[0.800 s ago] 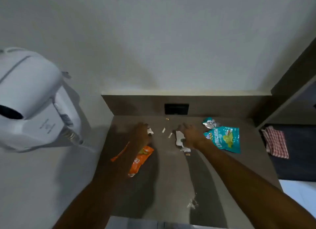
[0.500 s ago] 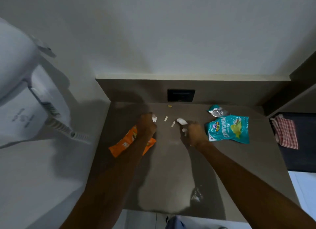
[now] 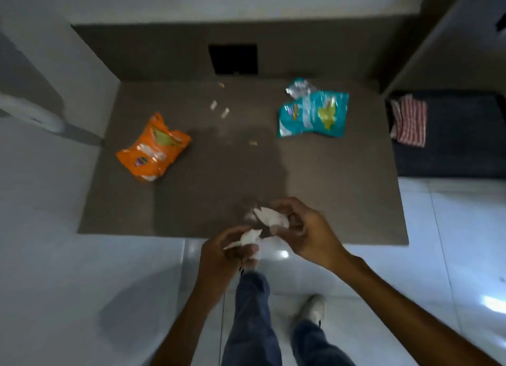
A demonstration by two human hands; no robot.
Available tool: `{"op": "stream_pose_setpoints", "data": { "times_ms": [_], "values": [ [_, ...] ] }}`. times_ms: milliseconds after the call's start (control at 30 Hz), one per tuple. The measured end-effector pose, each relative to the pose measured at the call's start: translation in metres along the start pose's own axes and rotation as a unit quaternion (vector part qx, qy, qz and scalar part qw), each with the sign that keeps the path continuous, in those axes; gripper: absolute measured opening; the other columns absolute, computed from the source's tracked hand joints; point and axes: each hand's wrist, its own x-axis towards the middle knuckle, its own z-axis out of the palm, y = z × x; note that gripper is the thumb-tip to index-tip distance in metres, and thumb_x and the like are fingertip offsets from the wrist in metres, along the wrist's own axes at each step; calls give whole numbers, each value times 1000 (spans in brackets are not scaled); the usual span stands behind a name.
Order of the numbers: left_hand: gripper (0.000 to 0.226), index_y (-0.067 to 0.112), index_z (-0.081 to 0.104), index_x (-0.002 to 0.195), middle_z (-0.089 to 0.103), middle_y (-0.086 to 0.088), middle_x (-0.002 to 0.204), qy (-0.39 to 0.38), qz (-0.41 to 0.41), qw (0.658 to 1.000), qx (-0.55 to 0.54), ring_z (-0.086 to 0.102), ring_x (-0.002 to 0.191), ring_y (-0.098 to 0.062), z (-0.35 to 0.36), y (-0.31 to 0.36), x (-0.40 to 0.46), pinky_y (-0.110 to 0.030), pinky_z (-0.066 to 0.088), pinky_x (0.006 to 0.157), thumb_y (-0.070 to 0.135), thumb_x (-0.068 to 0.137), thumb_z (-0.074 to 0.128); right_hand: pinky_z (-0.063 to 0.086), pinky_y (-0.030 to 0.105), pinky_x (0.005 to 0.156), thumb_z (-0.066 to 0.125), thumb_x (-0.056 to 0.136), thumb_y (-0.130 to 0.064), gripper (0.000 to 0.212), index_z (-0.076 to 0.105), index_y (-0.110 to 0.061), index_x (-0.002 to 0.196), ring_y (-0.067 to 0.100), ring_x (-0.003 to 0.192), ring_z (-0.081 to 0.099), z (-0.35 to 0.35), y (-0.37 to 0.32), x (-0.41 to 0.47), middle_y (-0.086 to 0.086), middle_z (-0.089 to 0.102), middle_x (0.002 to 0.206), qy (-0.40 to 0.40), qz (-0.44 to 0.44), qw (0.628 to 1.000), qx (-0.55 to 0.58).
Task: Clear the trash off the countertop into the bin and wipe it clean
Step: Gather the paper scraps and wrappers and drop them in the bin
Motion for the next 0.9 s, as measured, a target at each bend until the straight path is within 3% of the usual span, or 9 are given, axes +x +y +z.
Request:
{"op": "stream_pose_setpoints", "data": {
  "times_ms": [133, 267, 400, 500, 633, 700, 767, 833, 900],
  "values": [
    [28, 32, 83, 93, 83, 0, 97, -23, -91, 995, 27, 81, 90, -26, 30, -87, -34, -31, 66, 71, 10, 76, 89, 53, 8, 66, 81, 83, -29, 32, 68, -53, 100, 0, 92, 68, 18, 92, -58, -31, 69, 105, -32, 51, 998, 12],
    [20, 19, 77, 108, 81, -2, 102, 4, -203, 978, -35, 78, 100, -25, 70, -168, 7, -30, 66, 78, 5, 95, 70, 62, 36, 88, 82, 84, -14, 26, 77, -24, 107, 20, 97, 74, 54, 217, -66, -5, 77, 110, 22, 203, 978, 49],
    [23, 9, 73, 117, 75, -16, 113, 43, -279, 958, -46, 77, 95, -27, 112, -239, 108, -37, 67, 83, 11, 94, 71, 56, 26, 70, 73, 90, -5, 31, 72, -6, 121, 24, 92, 70, 83, 333, -25, 13, 74, 113, 153, 393, 867, 265],
    [28, 4, 68, 124, 73, -20, 122, 12, -268, 963, -25, 74, 90, -25, 140, -283, 185, -40, 63, 94, 11, 97, 68, 58, 27, 71, 68, 95, -11, 34, 67, -3, 129, 17, 76, 67, 98, 403, 12, 11, 71, 101, 201, 443, 785, 383],
    [26, 8, 67, 122, 72, -15, 122, -31, -280, 957, -74, 69, 79, -20, 161, -299, 244, -26, 63, 55, 22, 103, 55, 64, 32, 81, 52, 103, -19, 36, 60, -6, 135, 28, 107, 72, 99, 450, 44, 17, 68, 120, 221, 412, 715, 520],
    [29, 13, 66, 119, 72, -11, 119, -32, -299, 951, -72, 66, 89, -19, 162, -298, 247, -28, 62, 58, 34, 105, 50, 64, 37, 86, 40, 106, -22, 38, 58, -9, 136, 34, 119, 68, 92, 448, 46, 17, 65, 130, 217, 406, 689, 560],
    [41, 12, 59, 136, 65, -11, 130, -2, -300, 953, -31, 58, 104, -22, 161, -293, 232, -34, 58, 73, 37, 105, 50, 65, 42, 84, 37, 107, -22, 34, 61, -11, 129, 32, 111, 70, 86, 427, 38, 15, 65, 127, 203, 418, 714, 523],
    [38, 10, 57, 138, 60, -13, 139, 26, -286, 958, 17, 56, 108, -24, 160, -275, 193, -36, 55, 83, 29, 106, 50, 62, 38, 76, 42, 106, -19, 31, 59, -12, 130, 30, 108, 67, 82, 390, 19, 8, 64, 121, 180, 435, 774, 424],
    [37, 14, 58, 141, 57, -11, 148, 13, -211, 973, 93, 59, 118, -24, 160, -253, 137, -37, 54, 100, 25, 107, 48, 60, 36, 85, 48, 104, -20, 37, 56, -17, 140, 32, 120, 63, 82, 346, -7, 5, 66, 122, 147, 417, 851, 282]
  ]
}}
